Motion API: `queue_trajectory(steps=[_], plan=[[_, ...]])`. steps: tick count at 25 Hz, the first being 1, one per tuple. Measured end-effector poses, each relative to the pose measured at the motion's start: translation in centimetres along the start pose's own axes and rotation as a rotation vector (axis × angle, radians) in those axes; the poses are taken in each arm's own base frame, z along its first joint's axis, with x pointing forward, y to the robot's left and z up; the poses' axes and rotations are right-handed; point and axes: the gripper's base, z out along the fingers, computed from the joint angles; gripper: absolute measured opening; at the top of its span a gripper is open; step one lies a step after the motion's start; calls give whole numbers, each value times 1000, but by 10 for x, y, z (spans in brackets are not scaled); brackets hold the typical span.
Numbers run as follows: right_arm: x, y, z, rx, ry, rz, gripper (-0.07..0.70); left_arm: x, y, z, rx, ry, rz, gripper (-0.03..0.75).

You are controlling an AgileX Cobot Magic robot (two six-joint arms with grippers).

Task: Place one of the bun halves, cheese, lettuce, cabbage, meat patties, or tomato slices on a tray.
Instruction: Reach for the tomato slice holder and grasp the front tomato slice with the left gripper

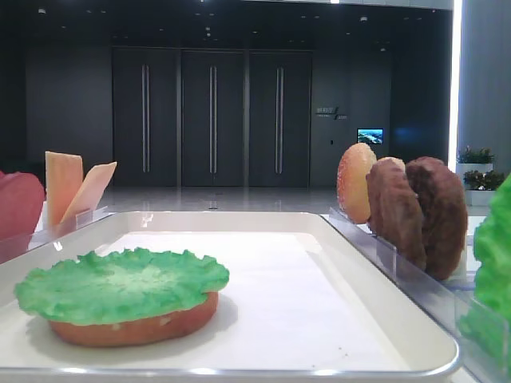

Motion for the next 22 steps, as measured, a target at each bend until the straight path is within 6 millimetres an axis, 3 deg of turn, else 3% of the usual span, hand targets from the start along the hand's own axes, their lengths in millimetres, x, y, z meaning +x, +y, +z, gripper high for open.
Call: queue_trajectory(steps=[3,7,22], plan=[[0,0,0,0,0,0,232,8,-42,1,17,-9,49,421],[0,0,0,0,0,0,232,15,-68,5,31,3,65,421],[0,0,0,0,0,0,232,11,-68,16,-49,-1,33,421]])
